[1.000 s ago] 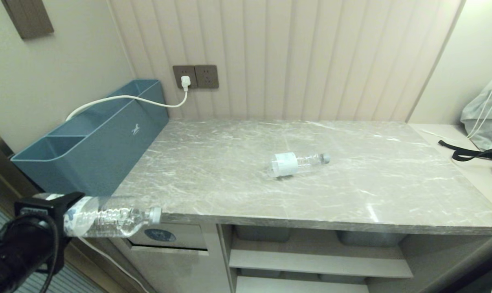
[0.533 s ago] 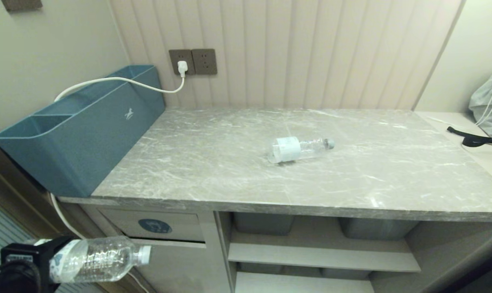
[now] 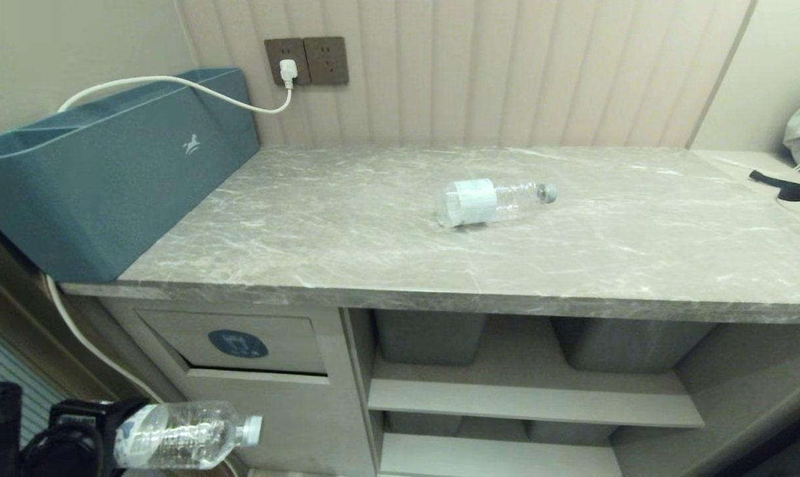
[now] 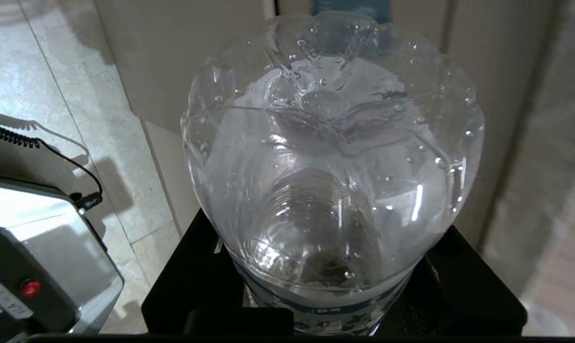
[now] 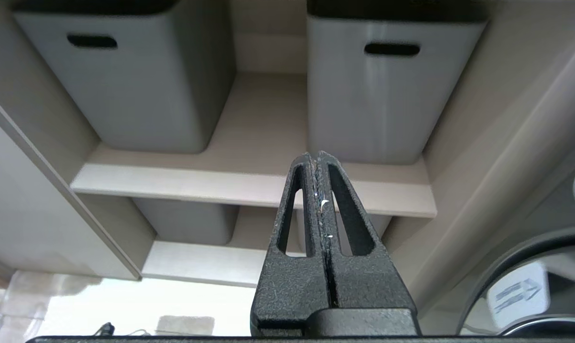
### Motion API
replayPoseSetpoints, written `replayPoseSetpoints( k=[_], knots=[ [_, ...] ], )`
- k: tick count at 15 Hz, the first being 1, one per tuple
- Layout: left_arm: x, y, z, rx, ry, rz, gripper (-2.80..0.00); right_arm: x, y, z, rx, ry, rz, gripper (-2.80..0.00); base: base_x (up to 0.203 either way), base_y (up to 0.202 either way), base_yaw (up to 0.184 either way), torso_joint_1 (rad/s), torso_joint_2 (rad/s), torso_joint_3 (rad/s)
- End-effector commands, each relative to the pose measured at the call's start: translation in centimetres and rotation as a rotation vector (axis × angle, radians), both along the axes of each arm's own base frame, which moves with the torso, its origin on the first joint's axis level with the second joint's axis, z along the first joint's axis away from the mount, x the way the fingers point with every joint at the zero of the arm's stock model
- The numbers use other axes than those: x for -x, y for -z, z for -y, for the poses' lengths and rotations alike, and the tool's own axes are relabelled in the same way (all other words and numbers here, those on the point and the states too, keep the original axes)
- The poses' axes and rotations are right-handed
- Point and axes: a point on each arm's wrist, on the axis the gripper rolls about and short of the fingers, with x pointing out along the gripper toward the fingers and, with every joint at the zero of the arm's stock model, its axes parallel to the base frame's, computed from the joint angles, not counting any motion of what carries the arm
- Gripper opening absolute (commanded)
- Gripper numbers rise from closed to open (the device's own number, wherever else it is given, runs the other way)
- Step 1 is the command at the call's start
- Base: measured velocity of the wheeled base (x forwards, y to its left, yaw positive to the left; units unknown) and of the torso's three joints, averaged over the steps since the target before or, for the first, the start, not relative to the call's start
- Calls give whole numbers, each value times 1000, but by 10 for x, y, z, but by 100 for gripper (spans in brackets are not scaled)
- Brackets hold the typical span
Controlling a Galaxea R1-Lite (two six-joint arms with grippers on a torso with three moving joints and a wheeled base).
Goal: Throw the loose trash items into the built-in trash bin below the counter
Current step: Put the garbage in the trash can
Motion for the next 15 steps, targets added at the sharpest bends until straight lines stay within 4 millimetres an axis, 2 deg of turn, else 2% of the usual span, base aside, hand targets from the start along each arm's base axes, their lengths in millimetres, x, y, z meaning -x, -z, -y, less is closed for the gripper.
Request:
replayPoseSetpoints(
  k=[1, 3, 6, 11, 15],
  knots=[
    [-16, 12, -2, 4, -32, -64, -280, 0, 0, 0, 0, -1, 1, -280, 0, 0, 0, -217, 500, 282],
    [-24, 13, -3, 30, -28, -18, -280, 0, 0, 0, 0, 1, 1, -280, 0, 0, 0, -134, 314, 177],
    [-29, 19, -3, 27, -35, -52, -280, 0, 0, 0, 0, -1, 1, -280, 0, 0, 0, -36, 88, 52],
    [-69, 34, -20, 30, -140, -71, -280, 0, 0, 0, 0, -1, 1, -280, 0, 0, 0, -3, 6, 3],
    [-99, 63, -22, 51, -124, -59, -280, 0, 0, 0, 0, -1, 1, -280, 0, 0, 0, 0, 0, 0]
  ],
)
